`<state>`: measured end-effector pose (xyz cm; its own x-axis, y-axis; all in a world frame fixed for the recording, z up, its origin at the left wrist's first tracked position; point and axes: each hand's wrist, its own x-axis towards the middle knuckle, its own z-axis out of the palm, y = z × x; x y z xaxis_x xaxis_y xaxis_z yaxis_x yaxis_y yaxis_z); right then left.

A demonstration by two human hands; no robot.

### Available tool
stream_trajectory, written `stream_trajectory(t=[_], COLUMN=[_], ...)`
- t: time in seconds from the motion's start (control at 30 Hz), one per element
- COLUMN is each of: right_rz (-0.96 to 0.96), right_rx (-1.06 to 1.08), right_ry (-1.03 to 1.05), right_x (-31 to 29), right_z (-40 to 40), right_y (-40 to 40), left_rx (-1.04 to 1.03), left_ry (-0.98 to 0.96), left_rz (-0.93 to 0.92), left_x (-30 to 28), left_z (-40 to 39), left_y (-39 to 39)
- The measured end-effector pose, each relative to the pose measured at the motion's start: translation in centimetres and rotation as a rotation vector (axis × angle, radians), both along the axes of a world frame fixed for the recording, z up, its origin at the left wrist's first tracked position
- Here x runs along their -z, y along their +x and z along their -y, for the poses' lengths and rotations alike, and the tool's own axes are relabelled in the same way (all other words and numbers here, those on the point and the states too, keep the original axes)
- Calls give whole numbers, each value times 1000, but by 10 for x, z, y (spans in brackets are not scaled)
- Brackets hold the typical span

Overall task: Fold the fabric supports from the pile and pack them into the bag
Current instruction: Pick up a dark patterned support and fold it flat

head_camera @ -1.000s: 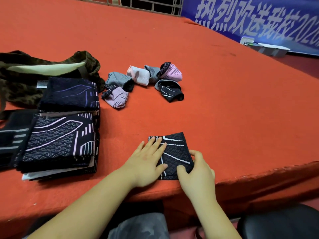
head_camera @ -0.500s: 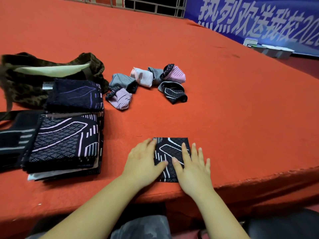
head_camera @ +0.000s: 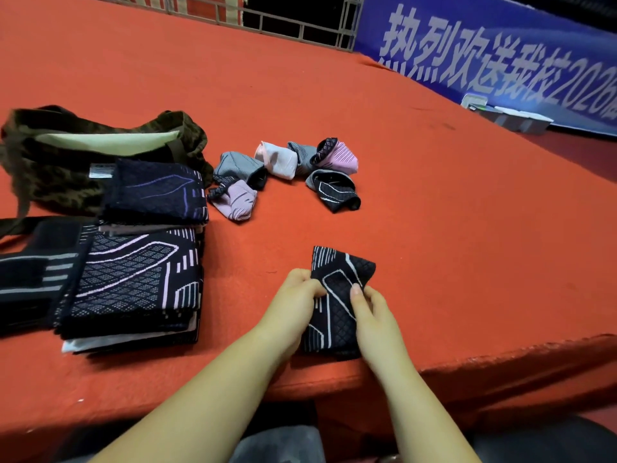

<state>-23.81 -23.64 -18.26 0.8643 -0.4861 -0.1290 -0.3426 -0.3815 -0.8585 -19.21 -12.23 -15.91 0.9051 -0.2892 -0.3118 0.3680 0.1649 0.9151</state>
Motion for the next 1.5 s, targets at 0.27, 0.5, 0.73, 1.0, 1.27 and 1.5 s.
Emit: stream_trajectory(t=[0.27, 0.5, 0.73, 1.0, 1.27, 1.5], right_rz=[105, 213, -19, -201, -16, 47], right_rx=[130, -93, -672, -850, -584, -338], right_ry=[1181, 1087, 410, 311, 726, -389], right_x=[-64, -124, -158, -162, -114, -90], right_z=[-40, -103, -142, -173, -167, -180], right_y=[29, 75, 100, 115, 106, 89], left_rx=[-379, -337, 59, 203, -138, -124], left_ry=[-433, -682, -472, -99, -218, 703], left_rz=[-73, 98, -46, -18, 15, 283], left_x=[-54, -105, -107, -96, -83, -56], left_z=[-28, -104, -232, -258, -237, -237], left_y=[17, 26, 41, 37, 54, 58])
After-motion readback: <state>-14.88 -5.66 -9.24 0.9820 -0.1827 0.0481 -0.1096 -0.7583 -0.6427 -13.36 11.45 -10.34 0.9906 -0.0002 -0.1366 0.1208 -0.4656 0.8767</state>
